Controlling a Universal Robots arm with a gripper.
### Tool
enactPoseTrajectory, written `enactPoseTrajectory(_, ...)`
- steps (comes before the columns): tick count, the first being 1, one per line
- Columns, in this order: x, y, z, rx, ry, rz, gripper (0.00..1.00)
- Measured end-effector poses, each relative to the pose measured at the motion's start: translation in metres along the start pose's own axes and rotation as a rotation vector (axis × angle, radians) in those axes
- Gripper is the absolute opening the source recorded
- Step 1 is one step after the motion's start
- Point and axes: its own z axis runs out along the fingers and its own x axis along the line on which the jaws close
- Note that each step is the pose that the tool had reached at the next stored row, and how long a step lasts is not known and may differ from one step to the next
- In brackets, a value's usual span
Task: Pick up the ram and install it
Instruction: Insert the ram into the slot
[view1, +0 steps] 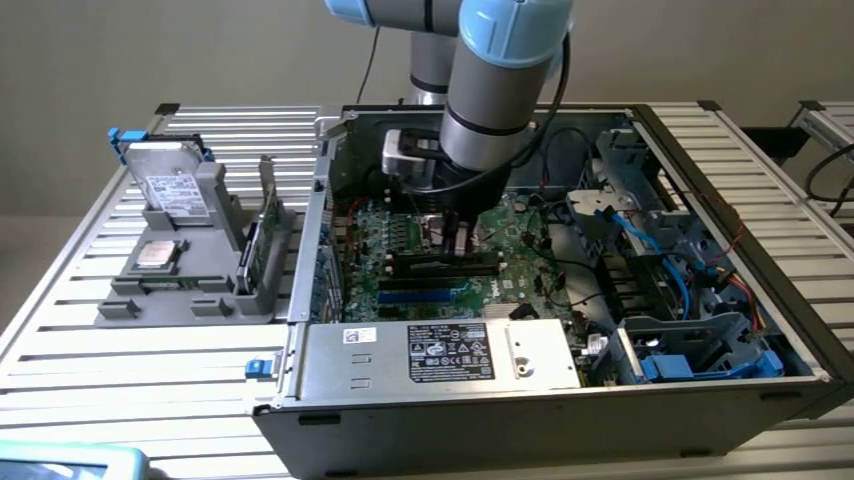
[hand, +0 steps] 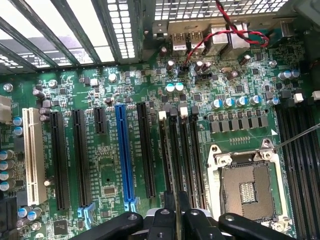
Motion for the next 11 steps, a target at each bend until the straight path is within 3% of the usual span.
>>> enactPoseTrajectory(11, 0.0002, 0.0003, 0.0024, 0.0018, -0.0028, 0.028, 0.14)
